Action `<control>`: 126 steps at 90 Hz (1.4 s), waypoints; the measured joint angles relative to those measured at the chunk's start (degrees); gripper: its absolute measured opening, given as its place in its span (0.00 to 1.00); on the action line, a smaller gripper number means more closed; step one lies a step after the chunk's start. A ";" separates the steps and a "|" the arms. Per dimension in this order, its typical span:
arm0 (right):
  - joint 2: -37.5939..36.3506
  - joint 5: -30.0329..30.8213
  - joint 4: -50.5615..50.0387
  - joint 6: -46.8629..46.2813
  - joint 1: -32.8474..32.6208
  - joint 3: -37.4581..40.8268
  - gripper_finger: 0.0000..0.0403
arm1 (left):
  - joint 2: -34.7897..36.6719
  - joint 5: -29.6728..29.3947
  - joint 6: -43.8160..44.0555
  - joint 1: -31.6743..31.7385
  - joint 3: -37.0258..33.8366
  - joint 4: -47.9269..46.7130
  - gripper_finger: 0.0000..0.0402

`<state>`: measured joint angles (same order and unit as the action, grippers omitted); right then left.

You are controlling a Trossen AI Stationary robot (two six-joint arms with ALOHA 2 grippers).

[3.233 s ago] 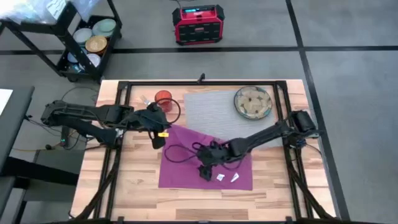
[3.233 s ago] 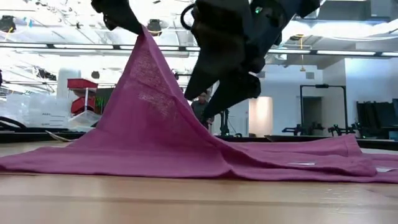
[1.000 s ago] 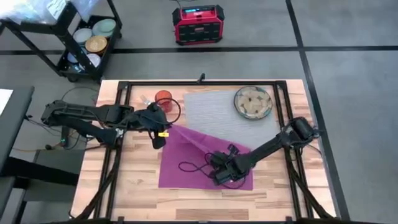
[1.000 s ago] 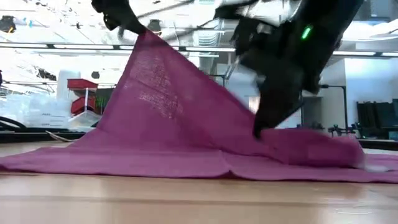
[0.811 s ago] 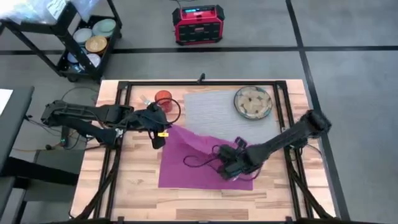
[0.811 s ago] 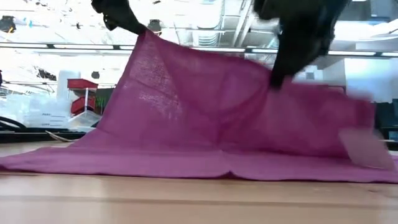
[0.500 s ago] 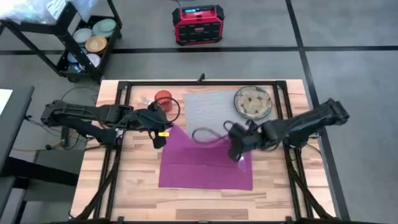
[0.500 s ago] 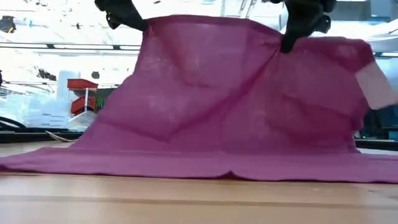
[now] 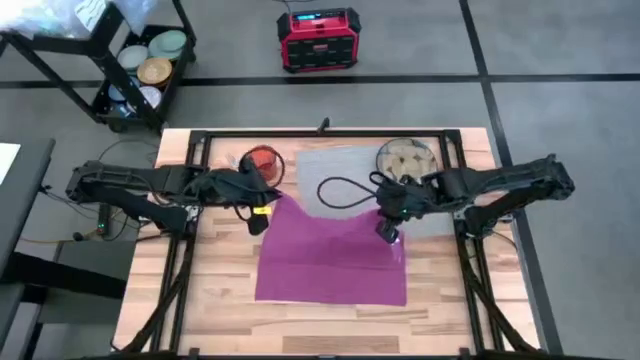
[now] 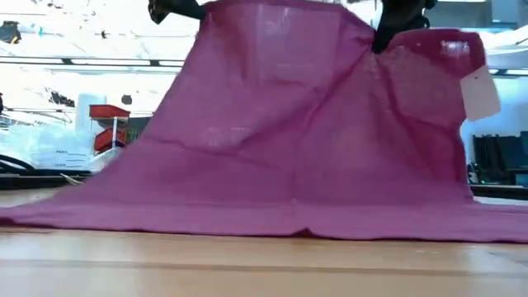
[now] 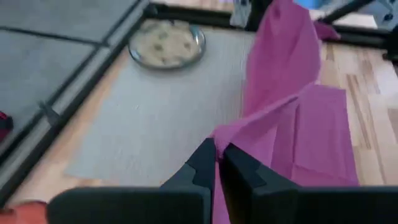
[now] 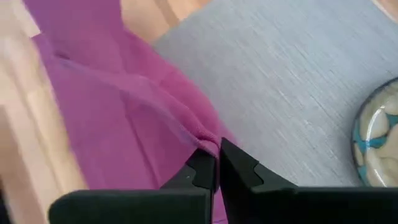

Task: Set table place
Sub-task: Fold the purple napkin

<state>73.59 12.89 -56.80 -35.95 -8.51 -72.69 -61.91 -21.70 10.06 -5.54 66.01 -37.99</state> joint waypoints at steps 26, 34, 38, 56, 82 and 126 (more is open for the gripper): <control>-6.35 -3.27 -0.08 0.40 2.56 -0.10 0.00 | 0.00 -4.25 -3.57 0.02 9.47 -9.37 0.00; -6.95 -4.18 -0.26 1.50 3.91 -1.75 0.00 | 0.00 -4.61 -4.51 0.02 10.47 -9.43 0.00; -6.92 -4.54 -0.43 2.39 4.41 -3.15 0.00 | 0.00 -4.65 -4.90 0.02 10.88 -9.52 0.00; -4.21 -6.35 -3.86 8.14 7.61 -12.17 0.00 | -0.02 -4.82 -6.86 0.77 12.50 -9.19 0.00; 0.79 -6.80 -12.86 13.77 10.63 -24.35 0.00 | -0.04 -4.91 -12.65 4.41 17.31 -5.61 0.00; -3.59 -5.04 -18.89 6.19 4.15 -27.87 0.00 | -15.78 3.68 -23.38 12.66 29.54 -2.11 0.00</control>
<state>70.00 7.85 -75.69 -29.76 -4.36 -100.55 -77.69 -18.02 -13.32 7.12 95.55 -40.10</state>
